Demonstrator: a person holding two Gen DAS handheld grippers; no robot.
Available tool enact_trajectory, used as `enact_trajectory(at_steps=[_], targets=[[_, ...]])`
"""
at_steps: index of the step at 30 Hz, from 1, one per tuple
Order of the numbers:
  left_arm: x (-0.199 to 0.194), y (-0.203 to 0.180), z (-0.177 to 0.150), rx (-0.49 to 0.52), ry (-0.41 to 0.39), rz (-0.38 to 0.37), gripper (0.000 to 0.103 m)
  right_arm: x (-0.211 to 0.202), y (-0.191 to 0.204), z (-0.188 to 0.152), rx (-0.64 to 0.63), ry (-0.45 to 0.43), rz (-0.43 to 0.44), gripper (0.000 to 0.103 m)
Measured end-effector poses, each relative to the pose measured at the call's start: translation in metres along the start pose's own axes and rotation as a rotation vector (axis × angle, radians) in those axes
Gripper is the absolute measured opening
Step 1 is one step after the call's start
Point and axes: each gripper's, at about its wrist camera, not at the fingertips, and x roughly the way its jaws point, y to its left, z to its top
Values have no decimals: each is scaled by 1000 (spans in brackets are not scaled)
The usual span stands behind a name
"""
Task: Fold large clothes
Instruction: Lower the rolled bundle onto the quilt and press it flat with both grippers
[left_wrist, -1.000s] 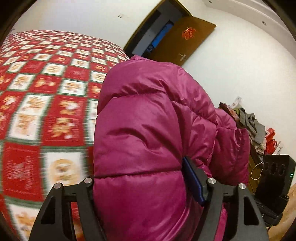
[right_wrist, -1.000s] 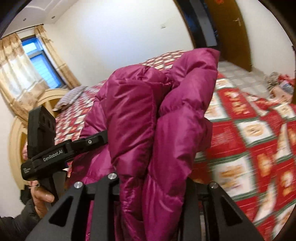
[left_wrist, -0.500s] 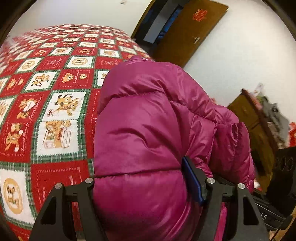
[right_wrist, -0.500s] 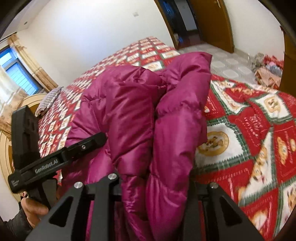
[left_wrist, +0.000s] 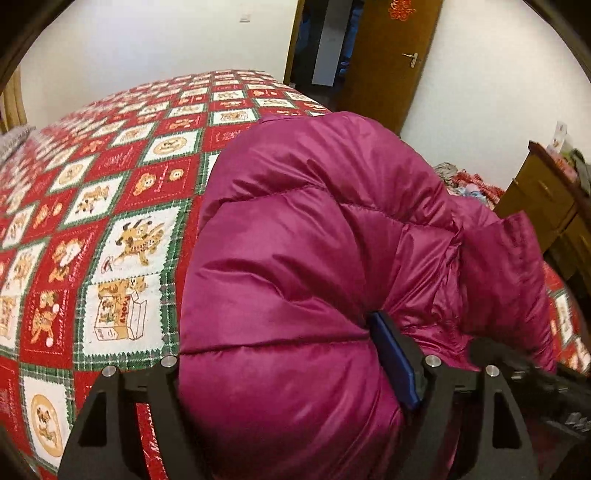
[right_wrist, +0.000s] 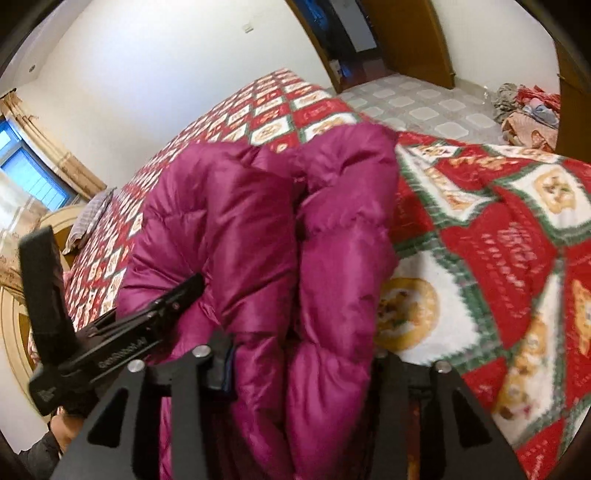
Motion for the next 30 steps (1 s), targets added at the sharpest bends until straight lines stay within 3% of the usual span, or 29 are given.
enact_trajectory(at_steps=[3, 6, 9, 12, 14, 17, 21, 24, 26, 30], targets=[[2, 0, 1, 2, -3, 6, 80, -28, -2, -4, 7, -69, -44, 52], [2, -5, 0, 17, -15, 35, 80, -60, 15, -2, -45, -186, -178, 54], [3, -9, 1, 33, -25, 64, 80, -73, 53, 7, -170, -251, -226, 34], [3, -9, 1, 36, -24, 71, 80, -56, 84, 23, -220, -220, -221, 26], [2, -10, 1, 40, -25, 76, 80, -36, 87, 34, -185, -181, -223, 24], [2, -12, 1, 49, -29, 86, 80, -1, 72, 42, -120, -88, -212, 23], [0, -8, 3, 33, -23, 61, 81, 23, 54, 29, -115, -51, -294, 20], [-9, 0, 7, 1, -6, 14, 81, 27, 39, 21, -81, -45, -283, 16], [-21, 6, 12, -22, -32, 17, 81, 27, 32, 20, -56, -48, -266, 16], [-43, 4, 33, 10, -162, 124, 81, 28, 25, 20, -26, -50, -230, 16]])
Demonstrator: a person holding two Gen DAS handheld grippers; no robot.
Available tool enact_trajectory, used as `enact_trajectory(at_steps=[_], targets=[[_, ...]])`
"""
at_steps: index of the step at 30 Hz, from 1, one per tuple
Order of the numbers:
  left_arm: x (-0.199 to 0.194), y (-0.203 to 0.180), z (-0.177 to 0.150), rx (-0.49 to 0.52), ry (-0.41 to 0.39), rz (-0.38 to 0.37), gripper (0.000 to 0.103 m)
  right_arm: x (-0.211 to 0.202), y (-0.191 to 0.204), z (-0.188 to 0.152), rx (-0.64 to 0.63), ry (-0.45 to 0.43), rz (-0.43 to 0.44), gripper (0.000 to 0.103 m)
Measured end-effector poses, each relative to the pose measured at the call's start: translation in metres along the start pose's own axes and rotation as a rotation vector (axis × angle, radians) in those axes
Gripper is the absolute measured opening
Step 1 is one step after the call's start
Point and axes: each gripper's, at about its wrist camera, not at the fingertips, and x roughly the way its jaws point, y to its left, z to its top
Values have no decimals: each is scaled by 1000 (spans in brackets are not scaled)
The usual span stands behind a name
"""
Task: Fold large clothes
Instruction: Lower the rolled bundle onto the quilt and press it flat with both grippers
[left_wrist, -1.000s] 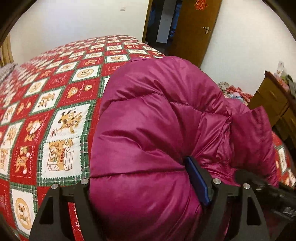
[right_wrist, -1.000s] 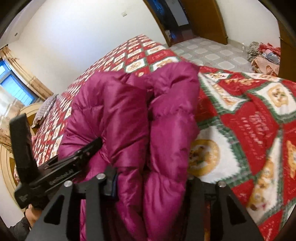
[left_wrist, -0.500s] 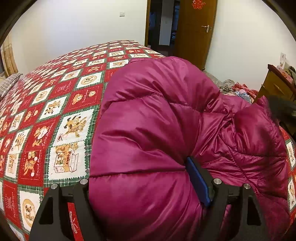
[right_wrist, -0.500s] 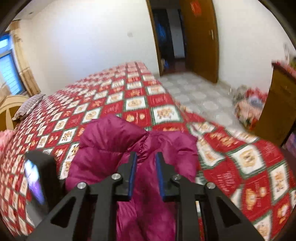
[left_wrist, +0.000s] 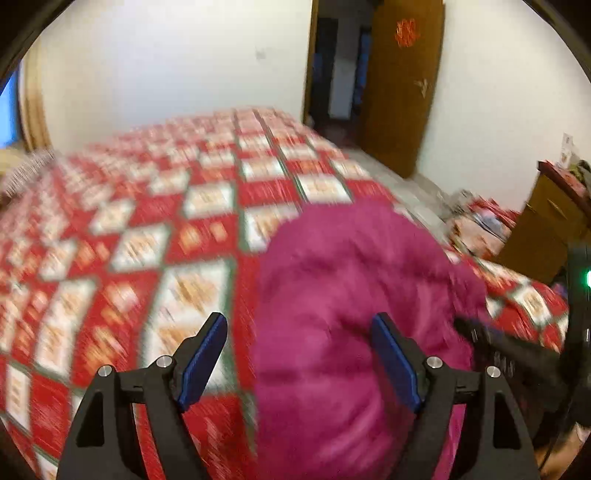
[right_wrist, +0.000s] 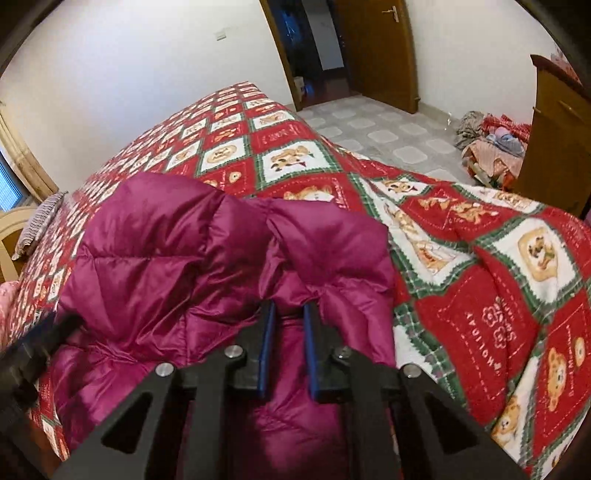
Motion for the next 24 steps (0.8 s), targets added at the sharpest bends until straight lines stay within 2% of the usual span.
enact_trajectory(at_steps=[2, 4, 8, 13, 24], targets=[[10, -7, 15, 23, -1, 29, 81, -1, 1, 0, 1, 0, 2, 16], [31, -15, 23, 29, 47, 41, 81, -1, 2, -1, -1, -3, -3, 16], [67, -28, 15, 65, 102, 96, 81, 1, -3, -1, 15, -3, 16, 16], [76, -34, 7, 107, 83, 148, 85, 4, -11, -1, 59, 2, 62, 16], [92, -31, 0, 94, 97, 134, 85, 5, -5, -1, 42, 3, 37, 16]])
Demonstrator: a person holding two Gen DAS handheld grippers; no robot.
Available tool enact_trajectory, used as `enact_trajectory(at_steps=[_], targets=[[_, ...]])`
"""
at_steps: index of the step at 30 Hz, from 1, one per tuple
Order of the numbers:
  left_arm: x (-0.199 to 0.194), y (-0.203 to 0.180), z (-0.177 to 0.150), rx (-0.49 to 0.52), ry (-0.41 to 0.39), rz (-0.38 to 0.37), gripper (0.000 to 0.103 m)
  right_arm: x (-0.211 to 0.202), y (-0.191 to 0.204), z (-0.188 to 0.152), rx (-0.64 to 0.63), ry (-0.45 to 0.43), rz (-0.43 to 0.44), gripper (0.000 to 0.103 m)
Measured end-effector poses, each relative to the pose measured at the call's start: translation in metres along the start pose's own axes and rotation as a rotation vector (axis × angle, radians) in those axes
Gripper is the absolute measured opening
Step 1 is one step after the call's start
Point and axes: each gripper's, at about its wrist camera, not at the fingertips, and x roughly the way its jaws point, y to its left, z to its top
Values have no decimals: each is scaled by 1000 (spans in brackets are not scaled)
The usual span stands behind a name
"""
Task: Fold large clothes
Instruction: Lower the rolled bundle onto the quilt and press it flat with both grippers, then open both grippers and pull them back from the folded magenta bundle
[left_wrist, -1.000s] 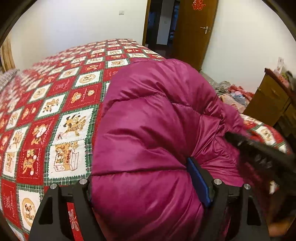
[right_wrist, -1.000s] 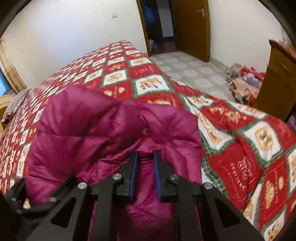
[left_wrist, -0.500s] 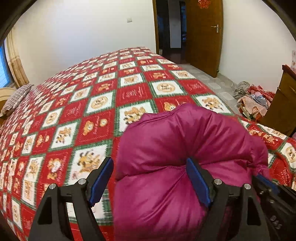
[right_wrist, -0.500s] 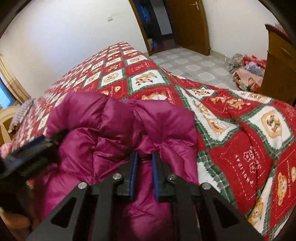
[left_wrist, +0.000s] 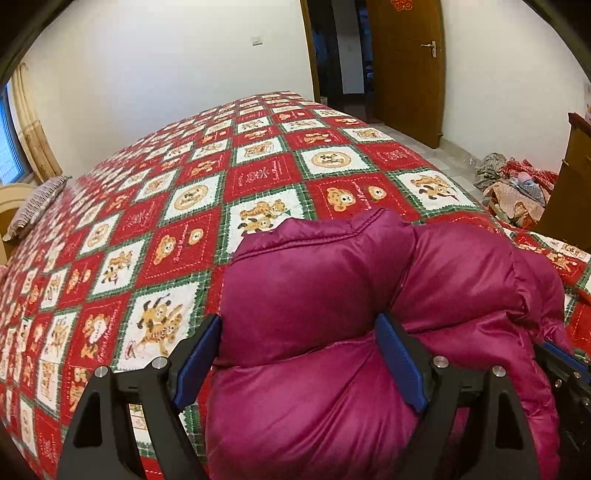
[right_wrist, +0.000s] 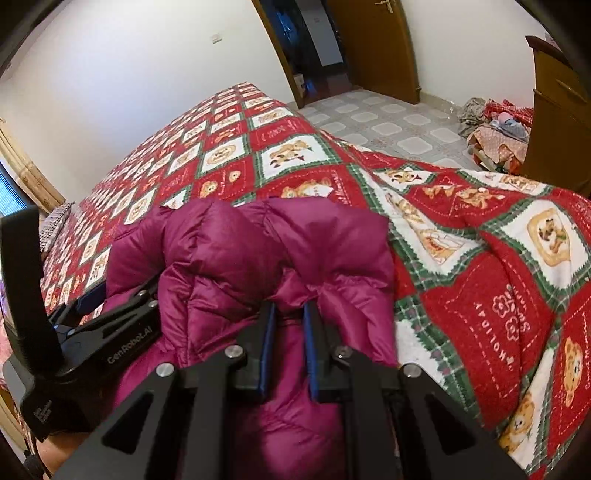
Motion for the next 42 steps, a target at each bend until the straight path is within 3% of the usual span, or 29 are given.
enact_trajectory(at_steps=[7, 12, 23, 27, 29, 30, 42], targets=[[1, -1, -1, 1, 5, -2, 85, 3, 2, -1, -3, 13, -12, 16], [-6, 10, -2, -11, 43, -75, 85, 2, 7, -3, -27, 10, -47, 16], [-86, 28, -37, 53, 52, -142, 85, -23, 17, -12, -53, 0, -139, 20], [-97, 25, -49, 64, 65, -128, 85, -54, 23, -30, -43, -33, -145, 27], [-106, 24, -55, 71, 57, -121, 85, -72, 29, -40, -40, -66, -143, 40], [-111, 23, -58, 73, 54, -122, 85, -83, 32, -48, -34, -85, -140, 42], [-169, 30, -121, 86, 2, -167, 85, -144, 73, -137, -6, -146, -187, 45]])
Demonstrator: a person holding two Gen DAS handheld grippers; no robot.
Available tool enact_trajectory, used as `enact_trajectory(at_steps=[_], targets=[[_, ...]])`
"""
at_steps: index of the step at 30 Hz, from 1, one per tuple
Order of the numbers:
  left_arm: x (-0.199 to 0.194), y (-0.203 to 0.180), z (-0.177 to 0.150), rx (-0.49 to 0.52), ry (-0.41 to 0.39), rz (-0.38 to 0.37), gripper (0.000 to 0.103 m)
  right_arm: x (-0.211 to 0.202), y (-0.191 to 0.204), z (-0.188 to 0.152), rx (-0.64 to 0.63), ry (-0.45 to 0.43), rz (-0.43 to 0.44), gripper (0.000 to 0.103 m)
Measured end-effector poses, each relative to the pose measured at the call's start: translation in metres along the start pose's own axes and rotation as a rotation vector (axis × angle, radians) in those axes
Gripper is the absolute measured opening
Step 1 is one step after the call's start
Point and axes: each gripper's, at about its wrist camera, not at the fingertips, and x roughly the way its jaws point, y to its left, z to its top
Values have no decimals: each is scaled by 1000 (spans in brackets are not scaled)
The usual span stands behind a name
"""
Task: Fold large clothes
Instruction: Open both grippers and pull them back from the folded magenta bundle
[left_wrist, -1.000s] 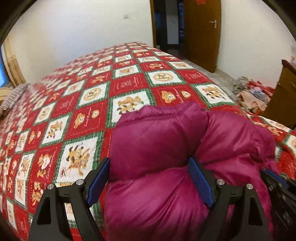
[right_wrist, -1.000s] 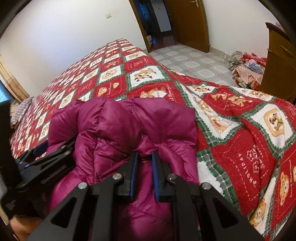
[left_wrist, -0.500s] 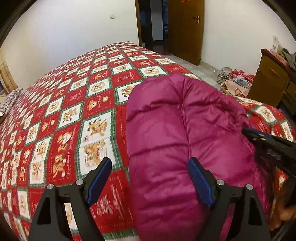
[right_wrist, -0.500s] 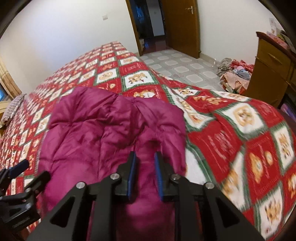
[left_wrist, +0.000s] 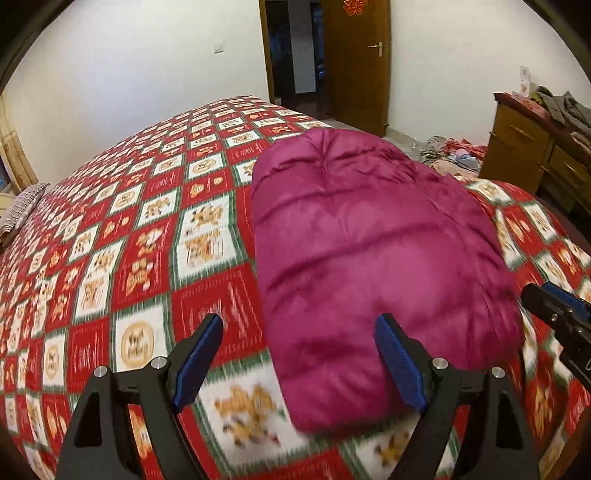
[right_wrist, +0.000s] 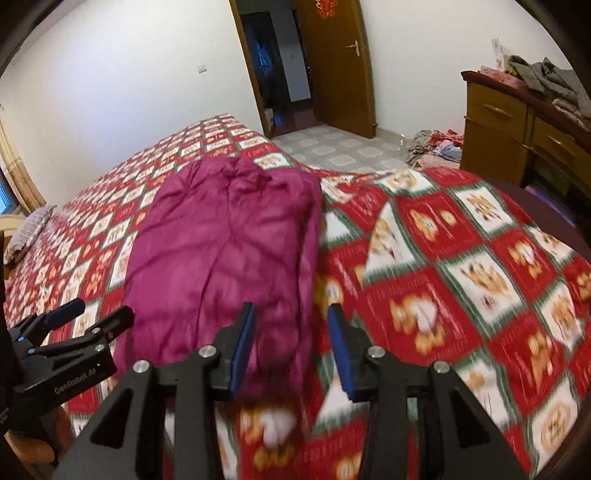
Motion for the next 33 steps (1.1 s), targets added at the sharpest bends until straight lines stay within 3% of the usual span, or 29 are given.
enact_trajectory(at_steps=[2, 6, 10, 13, 23, 33], targets=[[-12, 0, -13, -9, -8, -12, 85, -7, 3, -9, 1, 7, 3, 52], [-38, 1, -36, -31, -42, -57, 85, -29, 9, -31, -15, -1, 16, 53], [-64, -3, -54, -35, -68, -46, 85, -50, 19, -48, -49, -15, 30, 54], [-85, -3, -63, -46, -100, -27, 85, -72, 22, -58, -48, -65, 36, 64], [-160, -12, -74, -55, -276, -3, 85, -132, 24, -74, -84, -226, 40, 65], [-220, -15, -75, -62, -425, 28, 87, -188, 35, -64, -95, -391, 75, 71]])
